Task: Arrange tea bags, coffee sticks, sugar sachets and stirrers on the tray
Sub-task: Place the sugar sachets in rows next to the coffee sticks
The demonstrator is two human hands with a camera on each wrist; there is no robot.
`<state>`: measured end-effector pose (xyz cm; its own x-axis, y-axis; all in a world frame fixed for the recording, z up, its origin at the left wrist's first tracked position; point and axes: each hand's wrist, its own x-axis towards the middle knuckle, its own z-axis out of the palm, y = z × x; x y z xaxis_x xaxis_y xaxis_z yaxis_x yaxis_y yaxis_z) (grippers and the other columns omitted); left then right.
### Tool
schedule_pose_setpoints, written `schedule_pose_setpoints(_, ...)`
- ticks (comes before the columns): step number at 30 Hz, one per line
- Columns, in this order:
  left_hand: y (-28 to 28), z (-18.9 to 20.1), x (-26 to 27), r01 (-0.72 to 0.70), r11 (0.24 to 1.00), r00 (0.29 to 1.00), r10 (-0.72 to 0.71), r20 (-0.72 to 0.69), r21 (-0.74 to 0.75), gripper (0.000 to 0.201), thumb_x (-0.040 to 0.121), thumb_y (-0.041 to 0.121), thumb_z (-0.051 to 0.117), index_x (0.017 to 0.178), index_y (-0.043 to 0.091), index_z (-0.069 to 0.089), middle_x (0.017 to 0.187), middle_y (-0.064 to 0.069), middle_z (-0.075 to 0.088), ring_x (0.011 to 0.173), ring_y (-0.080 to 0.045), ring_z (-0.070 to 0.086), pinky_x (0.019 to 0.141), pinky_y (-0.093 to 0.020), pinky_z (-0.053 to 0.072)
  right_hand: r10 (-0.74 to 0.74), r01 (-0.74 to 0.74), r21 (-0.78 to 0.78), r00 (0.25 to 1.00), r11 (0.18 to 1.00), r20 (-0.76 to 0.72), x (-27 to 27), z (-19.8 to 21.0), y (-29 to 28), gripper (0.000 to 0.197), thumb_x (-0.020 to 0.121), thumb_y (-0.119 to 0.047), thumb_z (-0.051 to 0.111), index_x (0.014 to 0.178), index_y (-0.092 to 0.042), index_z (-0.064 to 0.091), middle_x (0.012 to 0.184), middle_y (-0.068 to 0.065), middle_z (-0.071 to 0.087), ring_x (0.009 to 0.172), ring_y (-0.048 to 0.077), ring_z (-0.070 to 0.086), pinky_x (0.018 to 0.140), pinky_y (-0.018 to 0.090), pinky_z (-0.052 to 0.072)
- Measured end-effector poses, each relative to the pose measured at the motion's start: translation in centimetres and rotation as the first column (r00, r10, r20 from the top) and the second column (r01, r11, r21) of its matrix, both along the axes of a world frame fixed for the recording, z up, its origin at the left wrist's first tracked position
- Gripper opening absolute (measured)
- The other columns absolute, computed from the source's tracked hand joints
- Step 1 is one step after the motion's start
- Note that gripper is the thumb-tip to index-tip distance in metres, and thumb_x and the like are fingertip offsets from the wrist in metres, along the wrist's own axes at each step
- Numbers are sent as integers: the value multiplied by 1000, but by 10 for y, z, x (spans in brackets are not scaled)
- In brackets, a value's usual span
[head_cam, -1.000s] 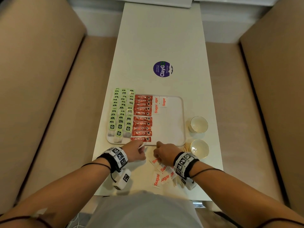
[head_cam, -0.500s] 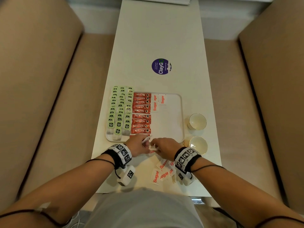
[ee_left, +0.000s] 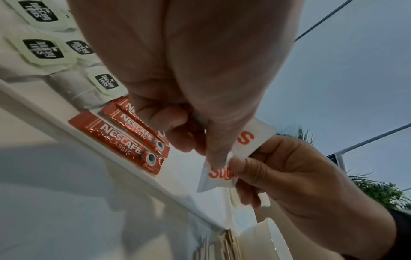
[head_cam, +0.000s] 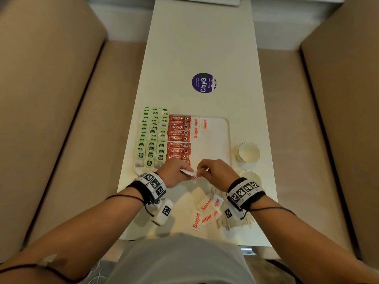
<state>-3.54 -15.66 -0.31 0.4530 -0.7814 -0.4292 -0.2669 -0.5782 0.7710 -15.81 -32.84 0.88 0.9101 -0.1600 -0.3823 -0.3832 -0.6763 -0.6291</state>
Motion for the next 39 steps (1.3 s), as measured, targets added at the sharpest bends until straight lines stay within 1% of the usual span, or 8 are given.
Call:
schedule_pose_setpoints(5,0,8,6,-73,997,994,72,-87,-13,8,86,19,79,93,18,82,79,-4,73,65,-3,57,66,-19,45,-161,160,139,987,977,-6,-1,2,-3,16,94,-40,69,105,-32,62,90,-13,64,71,5,59,66,20,44)
schedule_pose_setpoints(8,3,9,9,-107,994,984,104,-148,-11,8,89,16,75,94,14,81,79,-12,73,63,-7,59,62,-21,48,-184,185,213,983,959,-28,-2,1,-5,13,95,-39,69,92,-27,67,81,-6,70,70,11,66,67,34,56)
schedule_pose_setpoints(12,5,9,5,-233,972,941,223,-255,-8,12,89,13,75,100,11,80,60,10,67,49,1,52,50,-11,40,-205,213,322,977,923,-60,-2,-2,-4,10,93,-33,71,97,-24,69,83,-2,75,77,14,72,77,37,59)
schedule_pose_setpoints(18,4,12,5,-325,946,892,307,-332,4,12,88,13,77,99,11,79,54,14,62,46,4,49,48,-9,38,-162,173,263,985,949,-62,5,-1,-1,10,95,-31,68,92,-22,71,79,-3,75,74,18,70,70,32,56)
schedule_pose_setpoints(20,4,13,6,-310,951,899,294,-324,4,10,88,18,77,97,15,80,62,15,69,56,3,57,57,-11,44,-128,138,233,990,963,-56,7,0,-1,11,95,-30,68,87,-23,70,76,-4,73,65,10,63,62,24,50)
schedule_pose_setpoints(24,3,13,6,-284,959,918,267,-292,-15,15,88,31,77,97,19,80,92,-1,78,91,-22,72,82,-34,54,-94,101,238,995,966,-38,10,1,-1,7,92,-24,68,86,-24,69,73,-5,65,60,4,52,61,20,44)
schedule_pose_setpoints(31,-7,13,8,-306,951,938,292,-186,-51,17,98,21,64,114,17,70,101,4,73,86,-6,68,65,-11,48,-187,180,304,982,936,-7,13,0,3,6,92,-25,66,97,-26,64,84,0,67,69,7,58,67,26,51)
schedule_pose_setpoints(39,-13,3,9,-391,920,894,376,-243,-15,25,101,25,58,124,16,65,113,3,73,99,-16,68,77,-25,50,-304,300,426,951,853,-60,18,-8,4,12,98,-27,65,93,-16,65,88,1,76,80,15,73,79,33,59)
